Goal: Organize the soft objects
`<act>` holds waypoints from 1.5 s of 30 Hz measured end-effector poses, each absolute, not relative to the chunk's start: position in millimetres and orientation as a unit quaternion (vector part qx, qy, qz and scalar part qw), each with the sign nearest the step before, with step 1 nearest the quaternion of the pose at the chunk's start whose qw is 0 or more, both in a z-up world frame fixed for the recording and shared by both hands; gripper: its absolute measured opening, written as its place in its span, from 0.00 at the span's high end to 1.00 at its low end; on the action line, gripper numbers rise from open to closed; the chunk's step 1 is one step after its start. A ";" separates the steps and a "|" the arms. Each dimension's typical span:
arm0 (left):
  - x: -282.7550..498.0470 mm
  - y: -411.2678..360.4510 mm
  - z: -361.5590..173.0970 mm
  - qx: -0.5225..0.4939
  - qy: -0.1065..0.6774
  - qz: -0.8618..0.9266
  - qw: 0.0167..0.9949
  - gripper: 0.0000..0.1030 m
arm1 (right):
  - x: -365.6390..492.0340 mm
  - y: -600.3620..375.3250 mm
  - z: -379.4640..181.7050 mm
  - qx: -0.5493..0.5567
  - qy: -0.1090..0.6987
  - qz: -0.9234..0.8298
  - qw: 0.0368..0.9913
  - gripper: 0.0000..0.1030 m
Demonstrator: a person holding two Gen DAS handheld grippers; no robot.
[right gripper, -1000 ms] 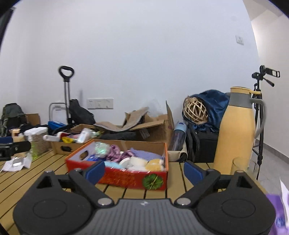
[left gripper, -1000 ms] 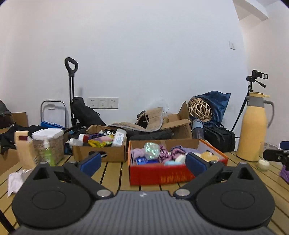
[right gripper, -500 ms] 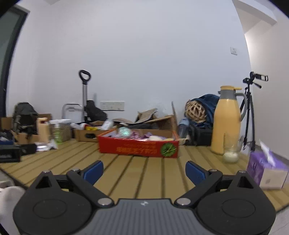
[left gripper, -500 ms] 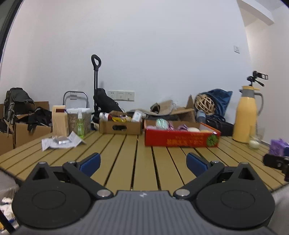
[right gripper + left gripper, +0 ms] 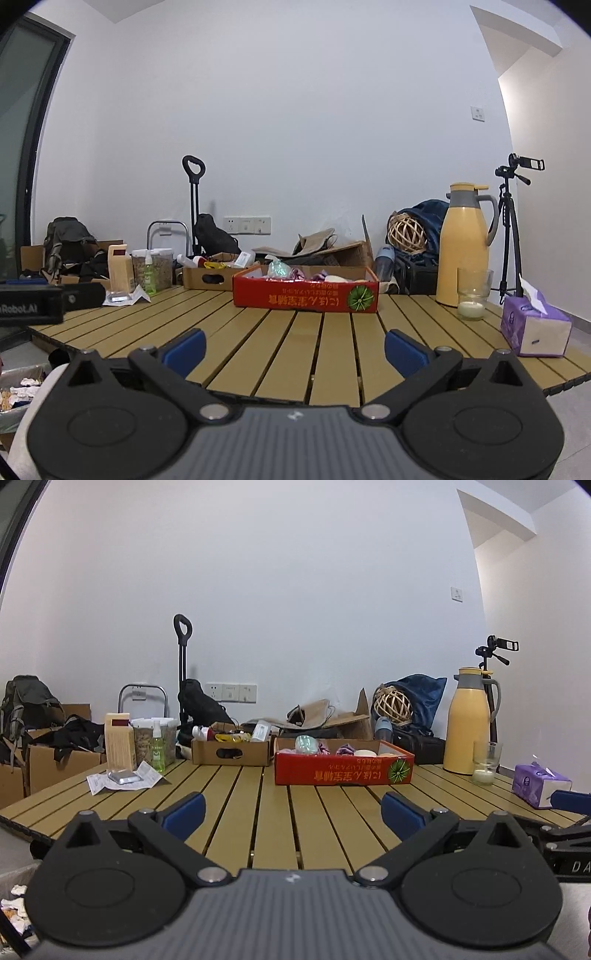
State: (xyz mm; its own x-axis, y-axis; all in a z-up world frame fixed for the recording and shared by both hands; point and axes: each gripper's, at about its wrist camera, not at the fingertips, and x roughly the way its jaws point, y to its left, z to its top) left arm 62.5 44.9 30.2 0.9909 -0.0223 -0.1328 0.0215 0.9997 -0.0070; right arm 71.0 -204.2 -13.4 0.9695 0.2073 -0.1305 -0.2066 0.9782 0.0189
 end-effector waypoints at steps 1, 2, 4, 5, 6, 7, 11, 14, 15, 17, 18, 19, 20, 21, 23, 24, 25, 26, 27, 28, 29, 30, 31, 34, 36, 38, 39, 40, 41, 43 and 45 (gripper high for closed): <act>62.8 44.3 30.7 -0.002 0.067 -0.007 0.998 0.00 | 71.1 -205.1 -12.3 0.006 0.064 0.107 0.992 0.00; 63.0 44.0 31.4 -0.003 0.067 -0.006 0.998 0.00 | 71.9 -206.2 -11.4 0.010 0.064 0.111 0.992 0.00; 62.5 44.0 33.2 -0.007 0.065 -0.008 0.998 0.00 | 73.9 -207.1 -10.2 0.014 0.064 0.114 0.991 0.00; 61.7 43.7 33.9 -0.008 0.063 -0.009 0.998 0.00 | 74.4 -206.4 -9.9 0.011 0.063 0.114 0.991 0.00; 61.6 43.9 34.8 -0.008 0.062 -0.010 0.998 0.00 | 74.5 -205.8 -10.1 0.006 0.061 0.113 0.992 0.00; 61.4 43.9 35.4 -0.008 0.061 -0.011 0.998 0.00 | 75.0 -205.7 -10.0 0.005 0.061 0.112 0.992 0.00; 61.3 44.0 34.8 -0.010 0.061 -0.014 0.998 0.00 | 75.1 -204.4 -10.8 0.007 0.066 0.117 0.991 0.00; 61.3 44.3 34.3 -0.010 0.060 -0.015 0.998 0.00 | 75.6 -200.8 -12.0 0.000 0.068 0.121 0.990 0.00; 61.2 44.1 34.3 -0.011 0.060 -0.013 0.998 0.00 | 75.9 -199.8 -12.5 -0.003 0.068 0.122 0.990 0.00; 62.0 44.9 33.6 -0.012 0.061 -0.014 0.998 0.00 | 75.6 -198.0 -12.1 -0.004 0.068 0.123 0.990 0.00; 62.2 44.9 33.3 -0.011 0.061 -0.014 0.998 0.00 | 75.3 -198.0 -12.2 -0.004 0.067 0.124 0.990 0.00; 62.4 44.8 33.3 -0.011 0.061 -0.014 0.998 0.00 | 74.7 -198.0 -12.0 -0.004 0.065 0.123 0.990 0.00; 62.5 44.7 33.1 -0.011 0.061 -0.015 0.998 0.00 | 74.3 -197.7 -11.6 -0.004 0.064 0.122 0.990 0.00; 62.7 45.3 33.4 -0.010 0.062 -0.017 0.998 0.00 | 74.3 -198.2 -11.8 -0.004 0.064 0.121 0.991 0.00; 62.8 46.1 33.0 -0.009 0.062 -0.017 0.998 0.00 | 74.6 -200.1 -11.1 -0.002 0.063 0.120 0.991 0.00; 63.1 47.1 33.5 -0.010 0.063 -0.017 0.998 0.00 | 74.9 -200.4 -11.2 -0.001 0.063 0.119 0.991 0.00; 63.5 47.4 33.5 -0.010 0.063 -0.017 0.998 0.00 | 75.1 -200.8 -11.2 -0.001 0.063 0.118 0.991 0.00; 63.5 47.2 33.7 -0.010 0.063 -0.017 0.998 0.00 | 74.1 -200.9 -11.4 0.000 0.062 0.117 0.991 0.00; 63.6 47.3 33.5 -0.011 0.063 -0.017 0.998 0.00 | 74.0 -201.3 -11.5 0.000 0.062 0.117 0.991 0.00; 63.6 47.4 33.4 -0.010 0.063 -0.017 0.998 0.00 | 73.6 -201.2 -10.8 0.000 0.062 0.117 0.991 0.00; 63.7 47.6 33.2 -0.010 0.063 -0.018 0.998 0.00 | 73.5 -201.2 -10.8 0.001 0.061 0.116 0.991 0.00; 63.5 47.8 33.7 -0.010 0.064 -0.018 0.998 0.00 | 73.2 -200.4 -10.7 0.001 0.060 0.115 0.992 0.00; 63.5 47.5 33.5 -0.009 0.064 -0.020 0.998 0.00 | 73.2 -200.6 -10.6 0.001 0.060 0.114 0.992 0.00; 62.9 47.6 32.8 -0.007 0.064 -0.022 0.998 0.00 | 73.1 -200.3 -10.6 0.003 0.060 0.114 0.992 0.00; 62.8 47.1 32.7 -0.007 0.065 -0.021 0.998 0.00 | 73.6 -201.4 -10.5 0.006 0.062 0.117 0.991 0.00; 62.6 47.1 32.4 -0.008 0.065 -0.021 0.998 0.00 | 73.6 -201.8 -10.4 0.007 0.063 0.117 0.991 0.00; 62.1 47.0 31.9 -0.007 0.065 -0.021 0.998 0.00 | 73.6 -201.9 -10.6 0.008 0.062 0.116 0.991 0.00; 62.1 46.7 32.2 -0.007 0.065 -0.020 0.998 0.00 | 73.6 -201.9 -10.1 0.007 0.062 0.115 0.991 0.00; 62.2 46.7 32.2 -0.007 0.066 -0.019 0.998 0.00 | 73.5 -201.6 -10.1 0.007 0.062 0.115 0.991 0.00; 62.0 46.4 31.5 -0.008 0.068 -0.020 0.997 0.00 | 73.8 -200.1 -10.7 0.003 0.064 0.113 0.991 0.00; 61.6 46.3 31.5 -0.008 0.068 -0.021 0.997 0.00 | 74.4 -198.7 -11.2 0.000 0.068 0.115 0.991 0.00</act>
State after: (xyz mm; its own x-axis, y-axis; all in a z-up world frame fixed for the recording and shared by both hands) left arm 61.6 46.3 31.5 0.9900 -0.0430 -0.1346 0.0409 0.9990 -0.0183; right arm 74.4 -198.7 -11.2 0.9644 0.2278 -0.1342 -0.2277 0.9736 0.0162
